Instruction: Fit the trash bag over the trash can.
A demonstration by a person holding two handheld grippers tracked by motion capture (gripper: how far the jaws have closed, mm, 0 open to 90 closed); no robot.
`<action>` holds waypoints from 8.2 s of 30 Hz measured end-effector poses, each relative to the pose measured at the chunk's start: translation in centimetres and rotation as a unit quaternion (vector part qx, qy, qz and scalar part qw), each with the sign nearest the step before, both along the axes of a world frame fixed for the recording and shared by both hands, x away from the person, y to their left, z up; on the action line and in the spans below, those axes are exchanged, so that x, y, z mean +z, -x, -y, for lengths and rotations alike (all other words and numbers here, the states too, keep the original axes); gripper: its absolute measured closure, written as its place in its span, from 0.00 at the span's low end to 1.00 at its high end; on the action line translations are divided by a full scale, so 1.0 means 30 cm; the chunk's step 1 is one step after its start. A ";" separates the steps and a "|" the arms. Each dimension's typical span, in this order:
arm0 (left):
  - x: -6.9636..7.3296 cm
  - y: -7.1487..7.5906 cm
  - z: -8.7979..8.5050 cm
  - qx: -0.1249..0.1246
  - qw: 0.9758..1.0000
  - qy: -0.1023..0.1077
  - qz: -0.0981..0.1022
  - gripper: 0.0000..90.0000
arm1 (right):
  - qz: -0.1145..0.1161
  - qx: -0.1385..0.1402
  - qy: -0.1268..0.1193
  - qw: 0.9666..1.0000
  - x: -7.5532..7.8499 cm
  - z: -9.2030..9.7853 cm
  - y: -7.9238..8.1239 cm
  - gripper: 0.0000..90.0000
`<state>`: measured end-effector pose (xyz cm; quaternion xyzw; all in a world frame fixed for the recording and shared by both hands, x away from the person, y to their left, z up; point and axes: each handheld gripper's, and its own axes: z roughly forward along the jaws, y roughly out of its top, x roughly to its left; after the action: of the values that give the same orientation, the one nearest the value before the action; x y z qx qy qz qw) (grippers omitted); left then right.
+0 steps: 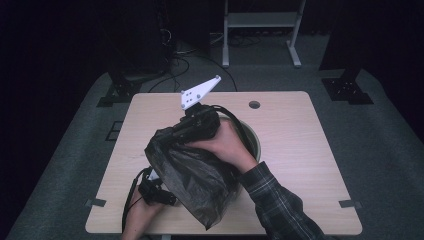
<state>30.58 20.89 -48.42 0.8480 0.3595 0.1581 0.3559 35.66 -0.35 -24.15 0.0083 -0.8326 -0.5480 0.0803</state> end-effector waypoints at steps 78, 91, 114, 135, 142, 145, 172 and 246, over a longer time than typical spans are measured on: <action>0.001 -0.001 -0.001 -0.001 1.000 -0.001 -0.001 0.00 | -0.008 -0.124 0.075 0.989 -0.183 0.515 0.034 0.92; 0.002 0.000 -0.007 -0.008 1.000 -0.002 -0.002 0.00 | 0.042 -0.173 0.045 0.983 -0.079 0.562 0.031 1.00; 0.083 0.024 -0.043 -0.018 0.999 0.018 0.037 0.00 | 0.063 -0.214 0.049 0.974 -0.182 0.621 -0.080 1.00; 0.342 0.094 -0.126 -0.110 0.987 0.103 0.051 0.00 | 0.056 -0.169 0.064 0.982 -0.202 0.444 -0.095 1.00; 0.482 0.097 -0.066 -0.161 0.978 0.116 0.067 0.00 | 0.055 -0.170 0.066 0.982 -0.195 0.442 -0.096 1.00; 0.548 0.087 -0.035 -0.185 0.972 0.122 0.074 0.00 | 0.056 -0.169 0.066 0.982 -0.190 0.442 -0.095 1.00; 0.624 -0.145 0.273 -0.233 0.968 0.063 0.063 0.70 | 0.051 -0.149 0.034 0.987 -0.164 0.441 -0.088 1.00; 0.660 -0.138 0.394 -0.288 0.953 0.069 0.055 0.91 | 0.028 -0.108 -0.027 0.993 -0.178 0.504 -0.008 1.00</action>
<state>34.71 9.07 -28.61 0.8790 0.0895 0.0700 0.4631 35.88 -15.47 -29.50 -0.0645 -0.8151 -0.5757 -0.0033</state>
